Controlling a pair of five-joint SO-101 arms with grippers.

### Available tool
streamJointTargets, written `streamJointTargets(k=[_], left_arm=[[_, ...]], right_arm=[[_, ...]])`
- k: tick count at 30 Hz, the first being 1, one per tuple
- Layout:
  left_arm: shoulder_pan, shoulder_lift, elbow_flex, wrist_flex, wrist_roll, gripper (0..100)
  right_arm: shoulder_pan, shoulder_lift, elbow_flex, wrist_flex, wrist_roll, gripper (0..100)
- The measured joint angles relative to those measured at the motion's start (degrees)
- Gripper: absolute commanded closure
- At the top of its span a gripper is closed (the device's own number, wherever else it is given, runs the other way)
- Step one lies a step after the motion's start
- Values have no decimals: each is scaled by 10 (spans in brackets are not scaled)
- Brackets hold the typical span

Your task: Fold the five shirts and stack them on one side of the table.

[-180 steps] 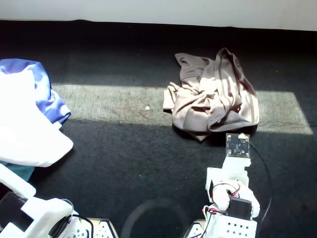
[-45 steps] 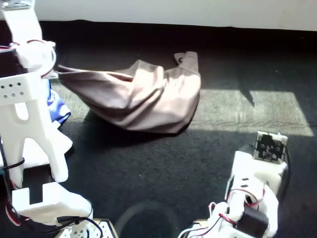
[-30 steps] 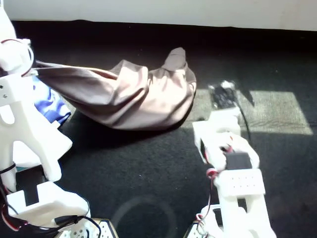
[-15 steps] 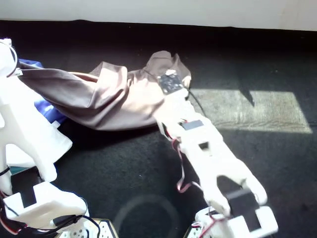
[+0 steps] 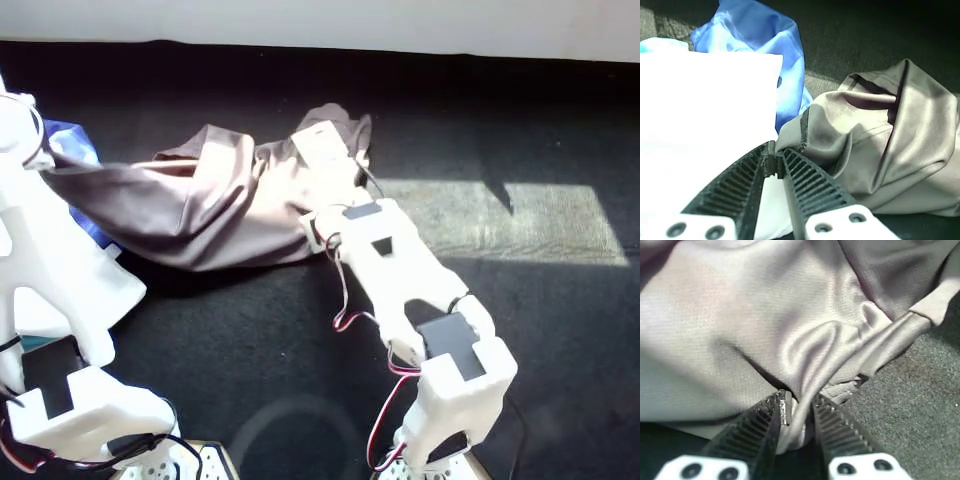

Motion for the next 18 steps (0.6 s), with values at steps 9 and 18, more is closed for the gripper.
streamJointTargets(k=[9,18], left_arm=[[95,0,19,84,0,991],[234,-32,19,103,0,991]], right_arm=[[126,-38,-132,175,2,993],[215,-221,-196,322,123,993]])
